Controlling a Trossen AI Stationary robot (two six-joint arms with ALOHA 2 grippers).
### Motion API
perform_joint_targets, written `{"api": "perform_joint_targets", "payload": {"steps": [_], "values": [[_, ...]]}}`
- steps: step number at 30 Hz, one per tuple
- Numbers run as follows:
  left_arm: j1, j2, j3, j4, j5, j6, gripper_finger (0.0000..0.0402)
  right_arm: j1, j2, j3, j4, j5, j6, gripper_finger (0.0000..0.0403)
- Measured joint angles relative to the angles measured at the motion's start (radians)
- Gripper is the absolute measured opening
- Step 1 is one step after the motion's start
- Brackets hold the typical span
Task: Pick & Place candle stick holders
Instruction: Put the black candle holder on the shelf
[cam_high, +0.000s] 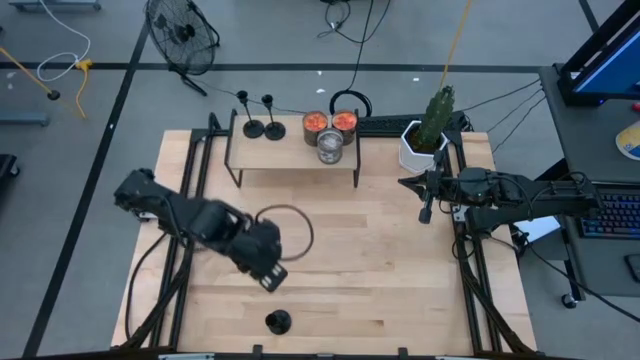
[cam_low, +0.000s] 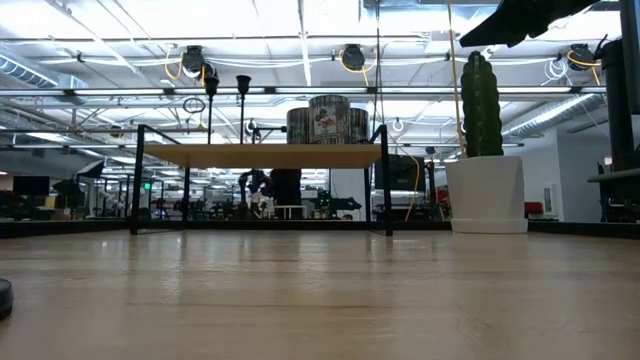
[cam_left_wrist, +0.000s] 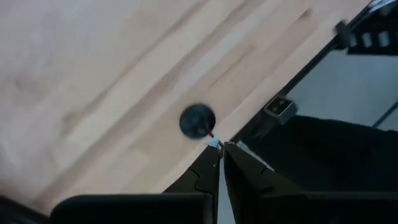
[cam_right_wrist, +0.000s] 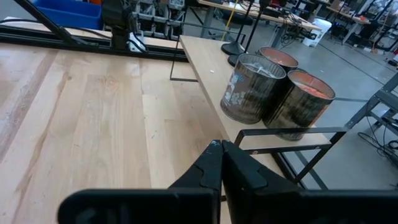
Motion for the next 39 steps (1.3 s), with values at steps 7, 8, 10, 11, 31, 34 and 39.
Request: {"api": "perform_joint_targets", "payload": {"steps": [7, 8, 10, 11, 31, 34, 39], "values": [[-0.080, 0.077, 0.000, 0.025, 0.069, -0.122, 0.0026, 0.000, 0.000, 0.000, 0.000, 0.000, 0.000, 0.0000], [-0.089, 0.086, 0.000, 0.028, 0.074, -0.133, 0.0027, 0.000, 0.000, 0.000, 0.000, 0.000, 0.000, 0.0000], [-0.105, 0.103, 0.000, 0.046, 0.075, -0.151, 0.0027, 0.000, 0.000, 0.000, 0.000, 0.000, 0.000, 0.0000], [-0.112, 0.109, 0.000, 0.051, 0.075, -0.156, 0.0027, 0.000, 0.000, 0.000, -0.001, -0.001, 0.000, 0.0000], [-0.195, 0.162, -0.001, 0.066, -0.036, -0.259, 0.0183, 0.000, 0.000, 0.000, -0.031, -0.001, 0.000, 0.0000], [-0.198, 0.170, 0.000, 0.065, -0.031, -0.263, 0.0193, 0.000, 0.000, 0.000, -0.031, -0.001, 0.000, 0.0000], [-0.215, 0.195, -0.001, 0.096, -0.014, -0.267, 0.0193, 0.000, 0.000, 0.000, -0.031, -0.001, 0.000, 0.0000]]}}
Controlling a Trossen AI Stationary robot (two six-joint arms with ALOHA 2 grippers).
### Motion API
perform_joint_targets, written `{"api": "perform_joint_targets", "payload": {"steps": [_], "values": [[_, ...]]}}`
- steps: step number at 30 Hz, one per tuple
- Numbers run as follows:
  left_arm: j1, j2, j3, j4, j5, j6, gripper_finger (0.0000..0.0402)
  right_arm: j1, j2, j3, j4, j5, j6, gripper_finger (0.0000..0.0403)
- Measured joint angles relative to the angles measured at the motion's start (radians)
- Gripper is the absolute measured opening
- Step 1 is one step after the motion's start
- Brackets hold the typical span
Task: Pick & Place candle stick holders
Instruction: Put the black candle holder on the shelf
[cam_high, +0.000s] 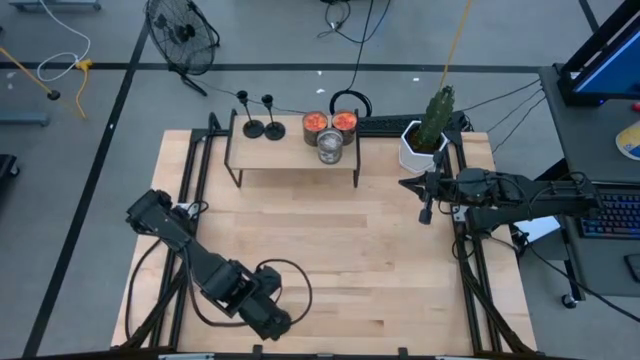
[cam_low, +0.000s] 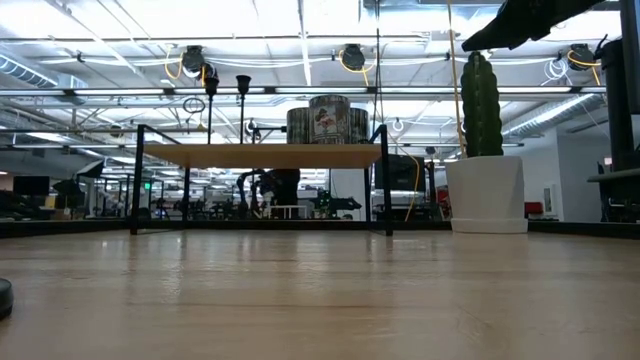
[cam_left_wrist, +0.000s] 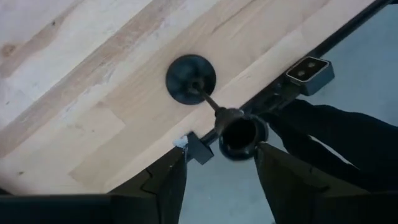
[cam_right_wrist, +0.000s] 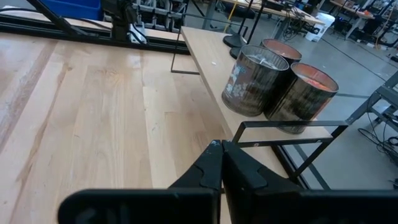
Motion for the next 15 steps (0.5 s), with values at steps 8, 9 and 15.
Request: {"api": "perform_joint_targets", "payload": {"steps": [8, 9, 15], "values": [[0.000, 0.076, 0.000, 0.001, 0.019, 0.037, 0.0191, 0.000, 0.000, 0.000, 0.008, 0.000, 0.000, 0.0000], [0.000, 0.086, 0.000, 0.000, 0.022, 0.041, 0.0191, 0.000, 0.000, 0.000, 0.009, 0.000, 0.000, 0.0000], [0.003, 0.126, 0.004, 0.000, 0.092, 0.074, 0.0176, 0.000, 0.000, 0.000, 0.008, 0.000, 0.000, 0.0000]]}}
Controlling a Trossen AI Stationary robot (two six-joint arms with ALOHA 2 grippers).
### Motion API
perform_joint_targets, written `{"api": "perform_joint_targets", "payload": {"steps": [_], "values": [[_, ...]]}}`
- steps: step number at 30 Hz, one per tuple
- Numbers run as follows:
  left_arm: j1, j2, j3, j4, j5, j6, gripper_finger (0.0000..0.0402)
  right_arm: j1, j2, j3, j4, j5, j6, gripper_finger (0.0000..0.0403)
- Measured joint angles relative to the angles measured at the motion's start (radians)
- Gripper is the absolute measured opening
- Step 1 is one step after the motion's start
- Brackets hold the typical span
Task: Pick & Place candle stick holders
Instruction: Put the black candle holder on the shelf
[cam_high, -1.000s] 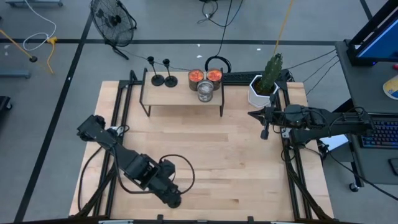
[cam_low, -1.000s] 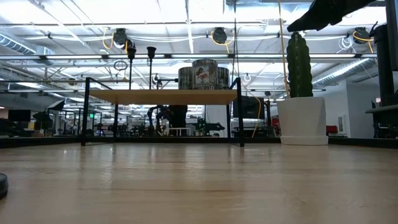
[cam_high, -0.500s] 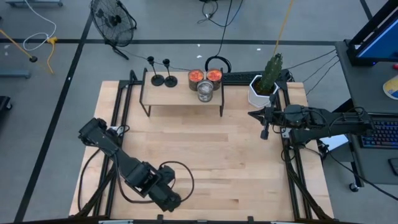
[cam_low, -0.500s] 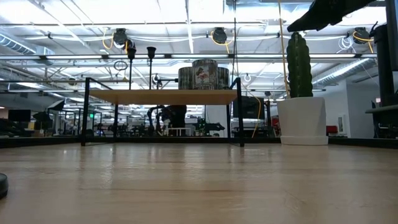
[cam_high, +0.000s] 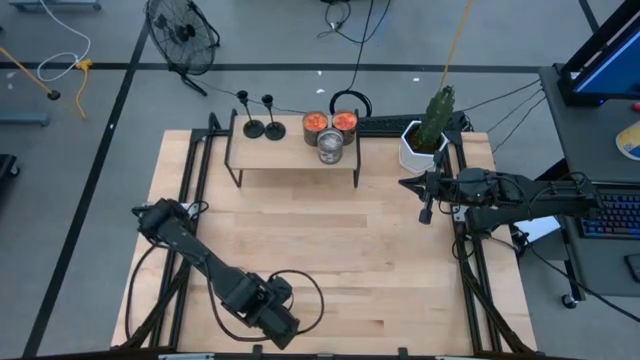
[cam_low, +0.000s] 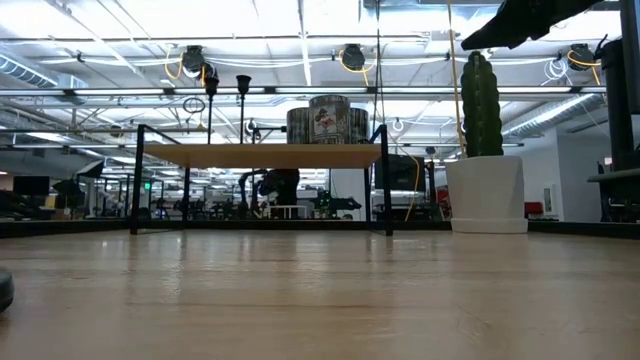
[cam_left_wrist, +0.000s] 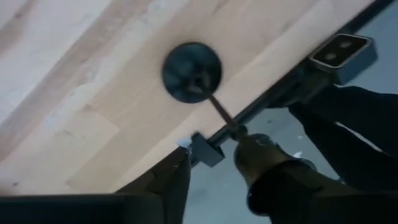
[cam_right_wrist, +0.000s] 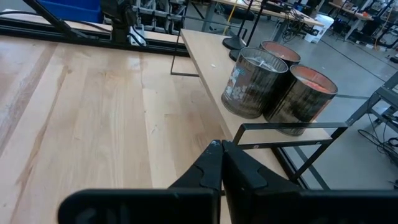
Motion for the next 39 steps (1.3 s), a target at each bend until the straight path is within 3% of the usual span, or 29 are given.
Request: {"api": "perform_joint_targets", "payload": {"steps": [8, 16, 22, 26, 32, 39], "values": [[0.007, 0.001, 0.000, -0.002, -0.025, 0.010, 0.0023, 0.000, 0.000, 0.000, 0.000, 0.000, 0.000, 0.0000], [0.049, -0.028, -0.007, -0.024, 0.010, 0.100, 0.0018, 0.000, 0.000, 0.000, 0.000, 0.000, -0.001, 0.0000], [0.135, -0.180, -0.005, -0.120, 0.003, 0.150, 0.0018, 0.000, 0.000, 0.000, 0.000, 0.001, -0.045, 0.0000], [0.216, -0.305, -0.006, -0.198, -0.045, 0.164, 0.0018, 0.000, 0.000, 0.000, 0.000, 0.002, -0.083, 0.0000], [0.354, -0.488, -0.005, -0.268, -0.206, 0.163, 0.0018, 0.000, 0.000, 0.000, 0.000, 0.002, -0.086, 0.0000], [0.534, -0.613, -0.005, -0.313, -0.328, 0.239, 0.0018, 0.000, 0.000, 0.000, 0.000, 0.003, -0.086, 0.0000]]}}
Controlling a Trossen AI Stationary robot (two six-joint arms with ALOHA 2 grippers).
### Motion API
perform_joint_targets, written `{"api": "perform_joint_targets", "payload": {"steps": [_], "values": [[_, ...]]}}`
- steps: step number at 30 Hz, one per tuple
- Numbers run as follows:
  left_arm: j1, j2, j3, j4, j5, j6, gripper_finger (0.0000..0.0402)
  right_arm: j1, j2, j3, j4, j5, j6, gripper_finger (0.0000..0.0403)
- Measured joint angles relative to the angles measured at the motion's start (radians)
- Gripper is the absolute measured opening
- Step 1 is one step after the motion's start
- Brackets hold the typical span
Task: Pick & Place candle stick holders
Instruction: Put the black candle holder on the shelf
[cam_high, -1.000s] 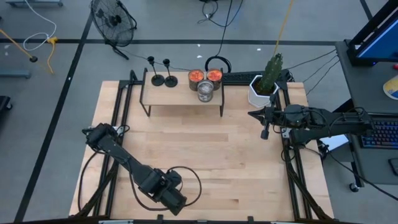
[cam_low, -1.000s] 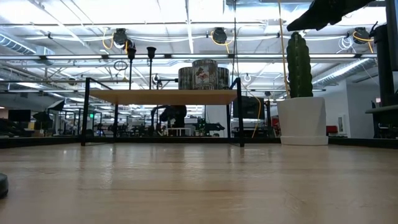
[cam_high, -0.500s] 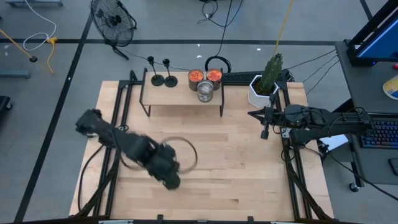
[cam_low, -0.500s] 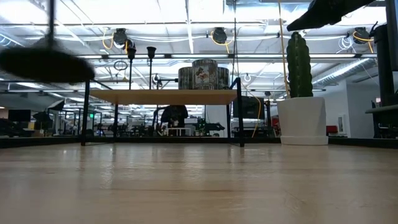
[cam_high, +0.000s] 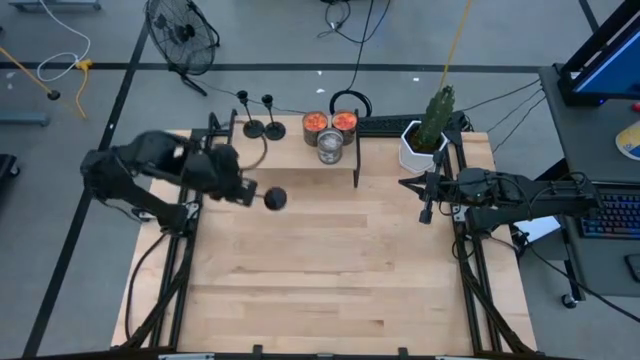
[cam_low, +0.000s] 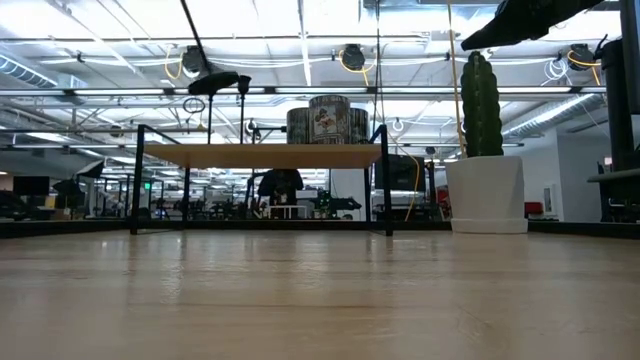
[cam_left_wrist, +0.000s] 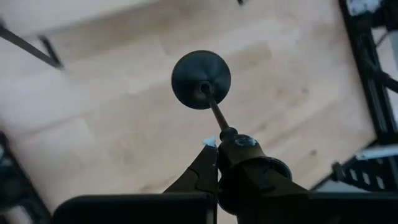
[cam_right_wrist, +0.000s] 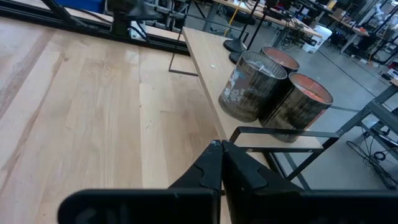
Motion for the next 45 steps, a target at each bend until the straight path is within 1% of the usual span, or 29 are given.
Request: {"api": "perform_joint_targets", "payload": {"steps": [5, 12, 17, 24, 26, 33, 42, 45], "values": [[0.170, -0.023, 0.019, -0.008, 0.002, 0.167, 0.0018, 0.000, 0.000, 0.000, 0.004, 0.000, 0.000, 0.0000], [0.433, 0.011, 0.132, -0.006, 0.006, 0.440, 0.0018, 0.000, 0.000, 0.000, 0.036, 0.001, 0.000, 0.0000], [0.571, 0.063, 0.146, -0.008, 0.081, 0.575, 0.0018, 0.000, 0.000, 0.000, 0.045, 0.004, 0.008, 0.0000], [0.711, 0.170, 0.146, -0.006, 0.153, 0.727, 0.0018, 0.000, 0.000, 0.000, 0.045, 0.005, 0.035, 0.0000], [0.744, 0.194, 0.146, -0.006, 0.181, 0.762, 0.0018, 0.000, 0.000, 0.000, 0.045, 0.005, 0.044, 0.0000], [0.816, 0.221, 0.146, -0.006, 0.201, 0.815, 0.0018, 0.000, 0.000, 0.000, 0.044, 0.005, 0.060, 0.0000], [0.814, 0.204, 0.146, -0.007, 0.251, 0.796, 0.0018, 0.000, 0.000, 0.000, 0.044, 0.005, 0.060, 0.0000], [0.811, 0.205, 0.146, -0.007, 0.254, 0.800, 0.0018, 0.000, 0.000, 0.000, 0.044, 0.005, 0.060, 0.0000]]}}
